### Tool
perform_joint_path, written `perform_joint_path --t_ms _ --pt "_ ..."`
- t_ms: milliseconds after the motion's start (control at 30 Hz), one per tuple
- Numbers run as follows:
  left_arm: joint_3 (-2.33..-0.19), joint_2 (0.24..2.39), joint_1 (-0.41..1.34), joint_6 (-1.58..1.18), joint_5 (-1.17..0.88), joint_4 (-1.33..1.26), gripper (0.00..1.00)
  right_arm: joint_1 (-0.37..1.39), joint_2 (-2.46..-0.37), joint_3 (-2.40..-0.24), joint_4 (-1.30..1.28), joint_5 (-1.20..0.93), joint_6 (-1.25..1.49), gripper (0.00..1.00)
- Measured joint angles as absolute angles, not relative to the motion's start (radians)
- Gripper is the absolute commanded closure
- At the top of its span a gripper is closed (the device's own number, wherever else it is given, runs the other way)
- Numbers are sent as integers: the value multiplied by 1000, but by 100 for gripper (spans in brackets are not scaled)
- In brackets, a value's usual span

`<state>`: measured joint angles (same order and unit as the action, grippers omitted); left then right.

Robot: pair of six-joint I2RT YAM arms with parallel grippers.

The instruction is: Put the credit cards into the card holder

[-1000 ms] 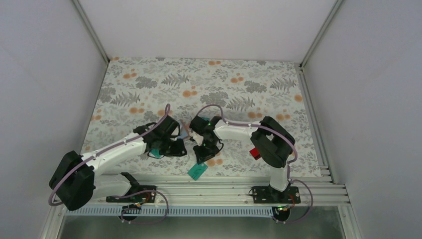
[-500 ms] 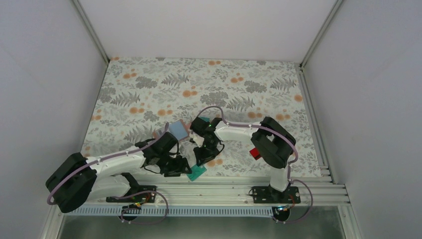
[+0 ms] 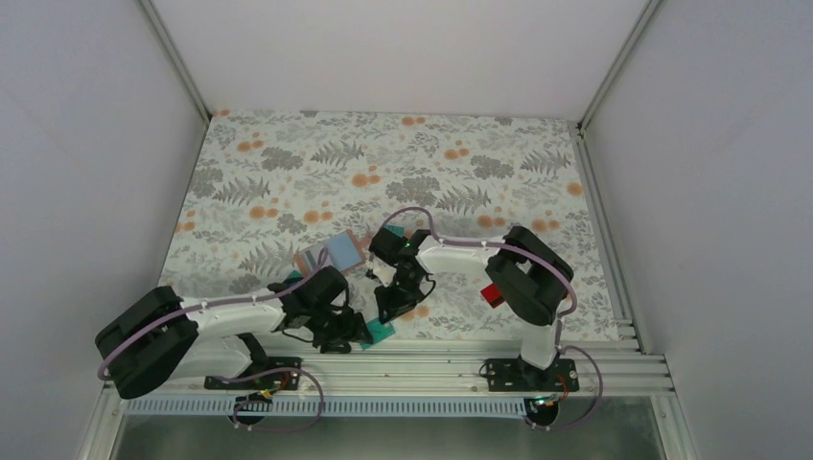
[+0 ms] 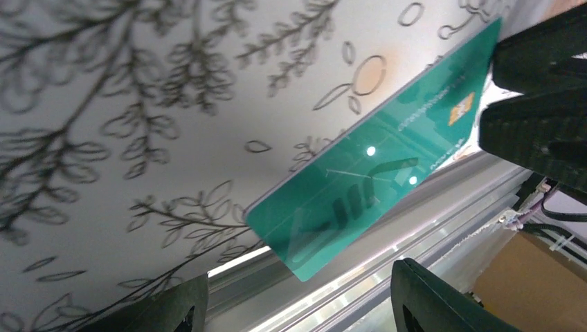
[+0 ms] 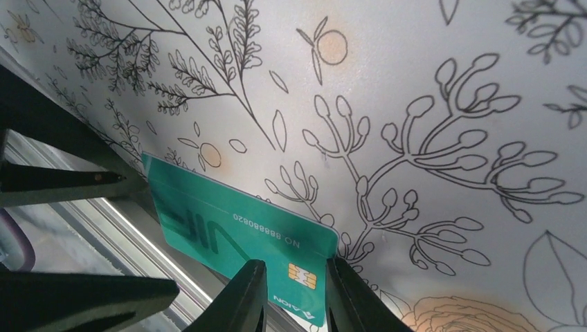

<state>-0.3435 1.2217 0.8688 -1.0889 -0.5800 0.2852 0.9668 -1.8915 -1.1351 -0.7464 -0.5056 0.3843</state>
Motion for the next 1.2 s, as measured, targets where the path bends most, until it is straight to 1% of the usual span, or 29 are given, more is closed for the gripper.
perform_joint_path --t_ms 167,300,467,600,733,867,933,1067,1200 --pt "-300 1179 879 -1165 -561 239 34 967 -1885 -1118 -736 -522 368 78" --pt "-279 1169 882 -1211 -556 193 38 967 -1884 -1107 -729 -542 353 78" --pt "-255 1177 888 -1251 -557 114 48 967 -1884 -1098 -725 -565 341 78" --pt "-258 1187 894 -1260 -546 92 59 967 -1884 -1095 -724 -573 329 78" --pt "-278 1172 895 -1264 -514 144 65 967 -1884 -1095 -725 -573 326 78" --pt "-309 1142 895 -1259 -478 210 74 966 -1884 -1095 -731 -572 327 79" --pt "-323 1141 895 -1251 -468 233 79 966 -1884 -1095 -736 -570 327 79" --pt "-373 1143 892 -1232 -421 254 96 965 -1884 -1097 -742 -569 329 79" --pt "-459 1143 892 -1193 -374 272 98 955 -1884 -1099 -753 -566 332 79"
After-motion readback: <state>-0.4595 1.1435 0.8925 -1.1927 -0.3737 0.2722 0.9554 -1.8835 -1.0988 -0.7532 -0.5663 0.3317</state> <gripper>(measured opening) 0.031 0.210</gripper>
